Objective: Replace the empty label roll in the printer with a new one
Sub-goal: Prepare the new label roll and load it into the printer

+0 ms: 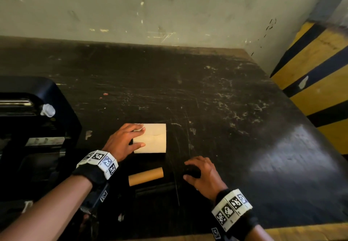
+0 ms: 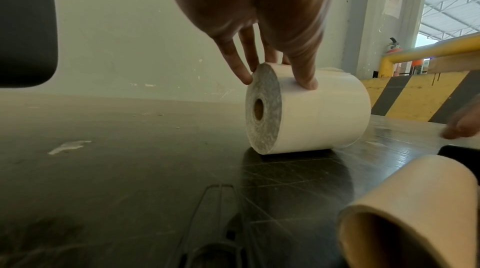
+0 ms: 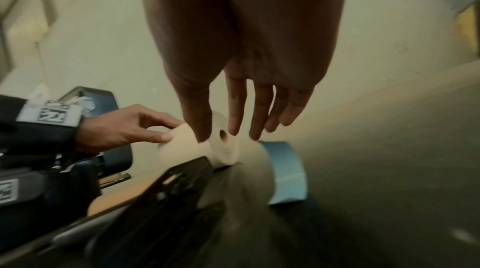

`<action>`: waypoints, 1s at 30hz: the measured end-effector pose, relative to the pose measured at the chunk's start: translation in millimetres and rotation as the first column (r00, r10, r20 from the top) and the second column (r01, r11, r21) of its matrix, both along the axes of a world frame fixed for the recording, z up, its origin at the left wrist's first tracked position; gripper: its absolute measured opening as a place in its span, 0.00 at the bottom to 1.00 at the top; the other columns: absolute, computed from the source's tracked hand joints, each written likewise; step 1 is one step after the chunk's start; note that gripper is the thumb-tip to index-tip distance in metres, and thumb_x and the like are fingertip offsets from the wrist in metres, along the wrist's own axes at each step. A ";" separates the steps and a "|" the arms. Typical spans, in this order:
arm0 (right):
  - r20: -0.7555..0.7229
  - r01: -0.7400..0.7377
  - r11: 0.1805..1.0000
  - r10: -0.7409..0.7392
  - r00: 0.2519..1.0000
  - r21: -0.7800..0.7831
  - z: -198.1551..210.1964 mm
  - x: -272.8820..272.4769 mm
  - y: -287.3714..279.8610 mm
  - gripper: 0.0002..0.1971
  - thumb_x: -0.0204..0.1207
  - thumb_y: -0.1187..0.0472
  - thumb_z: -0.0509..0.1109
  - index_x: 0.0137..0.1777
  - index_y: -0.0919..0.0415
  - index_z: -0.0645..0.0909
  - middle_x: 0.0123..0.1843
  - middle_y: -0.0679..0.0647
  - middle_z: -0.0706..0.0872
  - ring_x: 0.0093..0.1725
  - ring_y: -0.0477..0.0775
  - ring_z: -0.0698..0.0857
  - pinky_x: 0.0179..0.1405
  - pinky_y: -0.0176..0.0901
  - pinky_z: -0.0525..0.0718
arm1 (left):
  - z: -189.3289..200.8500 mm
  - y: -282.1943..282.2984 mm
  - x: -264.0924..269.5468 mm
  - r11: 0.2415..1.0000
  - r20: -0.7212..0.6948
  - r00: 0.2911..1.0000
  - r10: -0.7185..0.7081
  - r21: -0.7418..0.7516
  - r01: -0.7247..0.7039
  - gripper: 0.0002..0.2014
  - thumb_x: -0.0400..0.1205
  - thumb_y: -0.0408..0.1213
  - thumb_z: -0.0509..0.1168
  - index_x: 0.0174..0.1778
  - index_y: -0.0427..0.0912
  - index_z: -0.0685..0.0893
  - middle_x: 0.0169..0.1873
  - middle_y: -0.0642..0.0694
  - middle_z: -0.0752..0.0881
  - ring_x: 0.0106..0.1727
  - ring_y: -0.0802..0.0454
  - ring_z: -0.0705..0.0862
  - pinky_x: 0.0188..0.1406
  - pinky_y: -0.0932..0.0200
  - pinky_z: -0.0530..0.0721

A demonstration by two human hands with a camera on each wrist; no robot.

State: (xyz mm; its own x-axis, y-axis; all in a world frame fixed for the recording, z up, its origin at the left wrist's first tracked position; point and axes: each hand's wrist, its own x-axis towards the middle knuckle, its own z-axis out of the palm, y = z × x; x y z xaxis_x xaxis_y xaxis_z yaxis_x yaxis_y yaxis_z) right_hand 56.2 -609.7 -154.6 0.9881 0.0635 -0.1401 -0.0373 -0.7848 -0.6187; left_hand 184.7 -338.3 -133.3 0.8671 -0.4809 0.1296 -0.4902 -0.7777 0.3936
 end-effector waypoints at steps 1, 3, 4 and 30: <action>-0.016 0.017 0.999 -0.017 1.000 0.030 0.4 0.2 6.2 0.20 0.69 0.47 0.74 0.61 0.49 0.80 0.61 0.50 0.82 0.63 0.47 0.77 0.66 0.45 0.76 | -0.5 0.0 -0.1 1.000 0.004 1.000 0.000 -0.001 0.000 0.26 0.75 0.44 0.71 0.70 0.47 0.75 0.72 0.53 0.74 0.73 0.55 0.66 0.66 0.49 0.74; -0.130 0.050 0.997 -0.042 0.991 0.060 -3.2 0.7 18.6 0.22 0.66 0.40 0.74 0.56 0.51 0.83 0.50 0.49 0.87 0.49 0.44 0.84 0.53 0.42 0.84 | -1.0 0.4 -0.8 1.000 0.021 1.000 -0.012 0.003 0.012 0.26 0.75 0.44 0.71 0.69 0.47 0.75 0.71 0.52 0.74 0.73 0.55 0.66 0.67 0.50 0.74; -0.183 0.051 0.998 -0.044 0.982 0.031 -7.9 1.1 23.7 0.25 0.63 0.36 0.73 0.55 0.51 0.83 0.48 0.49 0.87 0.46 0.45 0.85 0.48 0.40 0.84 | -1.6 0.9 -1.0 1.000 0.024 1.000 -0.019 0.008 0.019 0.26 0.74 0.44 0.71 0.69 0.46 0.75 0.71 0.52 0.74 0.73 0.55 0.66 0.67 0.50 0.74; -0.092 0.486 0.831 -0.480 0.872 0.269 16.6 25.6 -32.1 0.10 0.71 0.61 0.75 0.38 0.50 0.76 0.35 0.55 0.87 0.28 0.52 0.87 0.32 0.48 0.90 | -0.8 14.2 6.4 0.967 0.107 0.963 -0.248 0.093 0.239 0.26 0.74 0.35 0.72 0.67 0.36 0.75 0.73 0.42 0.72 0.75 0.54 0.58 0.74 0.53 0.56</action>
State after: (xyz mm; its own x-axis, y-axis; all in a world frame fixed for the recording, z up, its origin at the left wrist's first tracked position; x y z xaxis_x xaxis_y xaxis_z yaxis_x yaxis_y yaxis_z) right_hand 81.9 -641.8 -138.0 0.9000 -0.3827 -0.2085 -0.3818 -0.4615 -0.8008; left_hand 191.1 -324.1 -134.1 0.7038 -0.6882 0.1763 -0.7073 -0.6554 0.2650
